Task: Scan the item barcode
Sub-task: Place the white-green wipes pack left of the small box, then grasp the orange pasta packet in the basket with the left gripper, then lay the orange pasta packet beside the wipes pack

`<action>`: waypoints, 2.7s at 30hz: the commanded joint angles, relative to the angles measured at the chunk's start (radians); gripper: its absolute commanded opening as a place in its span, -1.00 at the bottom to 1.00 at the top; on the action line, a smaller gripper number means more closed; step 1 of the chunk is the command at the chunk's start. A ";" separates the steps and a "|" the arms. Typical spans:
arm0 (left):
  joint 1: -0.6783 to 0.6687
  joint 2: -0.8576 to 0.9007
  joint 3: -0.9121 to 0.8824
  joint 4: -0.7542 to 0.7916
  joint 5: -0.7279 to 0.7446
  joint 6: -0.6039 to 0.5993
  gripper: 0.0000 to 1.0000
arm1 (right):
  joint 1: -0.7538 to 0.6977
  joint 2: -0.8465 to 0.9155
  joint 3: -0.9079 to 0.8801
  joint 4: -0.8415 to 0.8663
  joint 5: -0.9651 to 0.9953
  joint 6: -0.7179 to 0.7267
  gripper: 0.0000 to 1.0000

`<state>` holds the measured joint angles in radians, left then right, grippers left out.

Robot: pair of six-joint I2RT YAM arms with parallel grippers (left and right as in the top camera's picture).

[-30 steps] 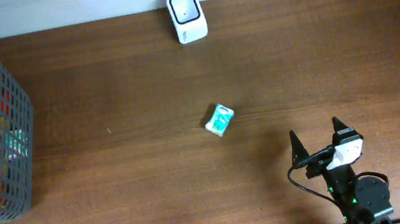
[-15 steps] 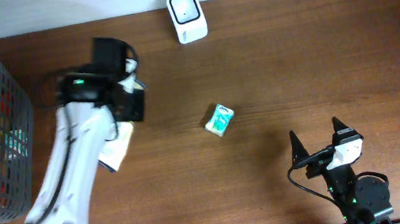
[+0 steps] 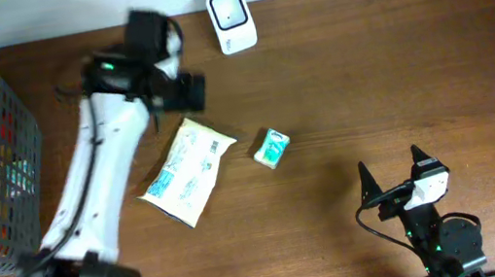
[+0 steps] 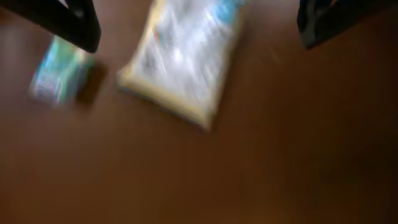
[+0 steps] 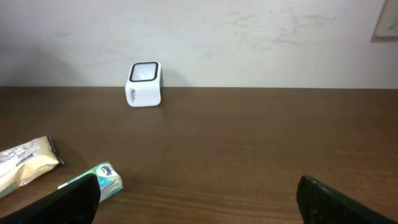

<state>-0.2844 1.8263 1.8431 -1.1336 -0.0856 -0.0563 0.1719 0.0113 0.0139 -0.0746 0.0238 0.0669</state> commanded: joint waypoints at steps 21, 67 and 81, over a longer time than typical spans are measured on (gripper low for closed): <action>1.061 0.307 0.361 -0.135 0.045 0.147 0.92 | 0.005 -0.008 -0.008 -0.003 -0.002 -0.008 0.98; 0.458 -0.348 0.095 -0.103 0.360 0.171 -1.00 | 0.005 -0.008 -0.008 -0.004 -0.002 -0.008 0.98; -0.227 0.059 -0.166 0.036 0.254 -0.101 -1.00 | 0.005 -0.008 -0.008 -0.003 -0.002 -0.008 0.98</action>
<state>-0.4732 1.8599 1.6901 -1.1004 0.2321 -0.0669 0.1719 0.0101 0.0139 -0.0746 0.0238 0.0666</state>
